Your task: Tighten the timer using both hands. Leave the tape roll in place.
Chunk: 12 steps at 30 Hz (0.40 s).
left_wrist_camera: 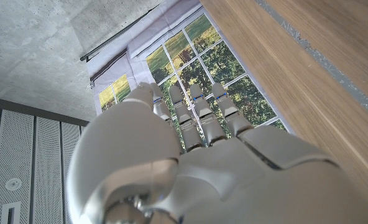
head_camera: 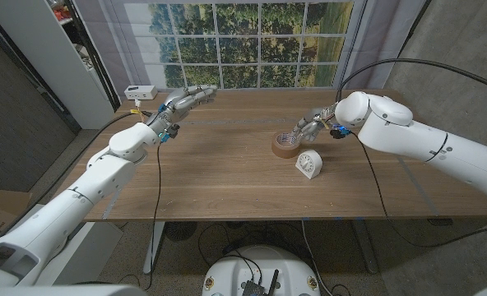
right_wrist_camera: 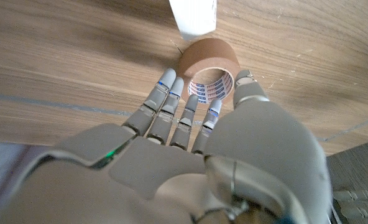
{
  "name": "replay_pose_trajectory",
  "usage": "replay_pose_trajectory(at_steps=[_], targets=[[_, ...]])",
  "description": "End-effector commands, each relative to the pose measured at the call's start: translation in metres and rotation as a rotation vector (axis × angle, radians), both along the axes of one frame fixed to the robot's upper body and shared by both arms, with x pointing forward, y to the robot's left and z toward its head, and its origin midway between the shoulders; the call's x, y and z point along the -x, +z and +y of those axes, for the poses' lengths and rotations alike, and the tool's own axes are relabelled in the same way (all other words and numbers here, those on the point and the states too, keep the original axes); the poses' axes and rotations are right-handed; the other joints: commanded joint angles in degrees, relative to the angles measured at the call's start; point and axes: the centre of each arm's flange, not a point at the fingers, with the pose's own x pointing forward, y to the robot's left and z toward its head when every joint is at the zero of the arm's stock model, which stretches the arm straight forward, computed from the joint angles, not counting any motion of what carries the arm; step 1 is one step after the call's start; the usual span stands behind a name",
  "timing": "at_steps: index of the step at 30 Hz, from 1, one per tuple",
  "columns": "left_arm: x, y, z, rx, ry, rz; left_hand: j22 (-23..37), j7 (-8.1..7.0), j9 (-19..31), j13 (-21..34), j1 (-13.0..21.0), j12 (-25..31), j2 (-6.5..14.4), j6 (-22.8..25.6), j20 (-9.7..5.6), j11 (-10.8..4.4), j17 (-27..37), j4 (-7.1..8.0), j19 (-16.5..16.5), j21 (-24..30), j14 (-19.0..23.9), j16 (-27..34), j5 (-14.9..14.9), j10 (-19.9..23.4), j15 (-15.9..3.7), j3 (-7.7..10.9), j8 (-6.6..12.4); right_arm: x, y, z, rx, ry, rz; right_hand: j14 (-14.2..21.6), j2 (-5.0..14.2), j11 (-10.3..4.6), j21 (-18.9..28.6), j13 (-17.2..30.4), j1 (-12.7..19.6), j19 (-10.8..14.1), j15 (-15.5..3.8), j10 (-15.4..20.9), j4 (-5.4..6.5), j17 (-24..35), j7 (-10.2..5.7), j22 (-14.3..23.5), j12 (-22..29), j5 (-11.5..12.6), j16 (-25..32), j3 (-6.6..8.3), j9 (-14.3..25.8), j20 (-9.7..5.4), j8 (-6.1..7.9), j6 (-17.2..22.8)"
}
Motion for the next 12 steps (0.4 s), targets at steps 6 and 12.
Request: replay_pose_trajectory(at_steps=[6,12], targets=[[0.003,-0.003,0.004,0.014,0.006,-0.001,-0.04,-0.19,-0.07,0.12,-0.46,-0.16,-0.18,0.35,0.27,0.18,0.03,-0.14,-0.05,0.22,-0.31,-0.19,-0.11,0.55,-2.69,0.76,0.21,0.003,0.010,-0.044,-0.564,0.208,-0.198,-0.46,1.32,0.07,-0.81,-0.82,-2.96,0.14,-5.78,-0.06,1.55,-1.54,0.67,-0.08,-0.32,0.02,-0.77,0.14,-0.61,-1.49,0.14,-2.03],[0.003,-0.003,0.003,0.015,-0.001,-0.008,-0.06,-0.29,-0.13,0.16,-0.56,-0.22,-0.22,0.39,0.28,0.20,0.00,-0.19,-0.10,0.25,-0.28,-0.24,-0.12,0.52,-2.72,0.93,0.21,0.000,0.006,-0.054,-0.683,0.216,-0.261,-0.58,1.33,0.35,-1.06,-1.30,-3.58,0.72,-5.80,-0.13,1.59,-2.46,0.28,-0.17,-0.53,0.04,-1.20,0.21,-0.96,-2.06,0.02,-3.23]])
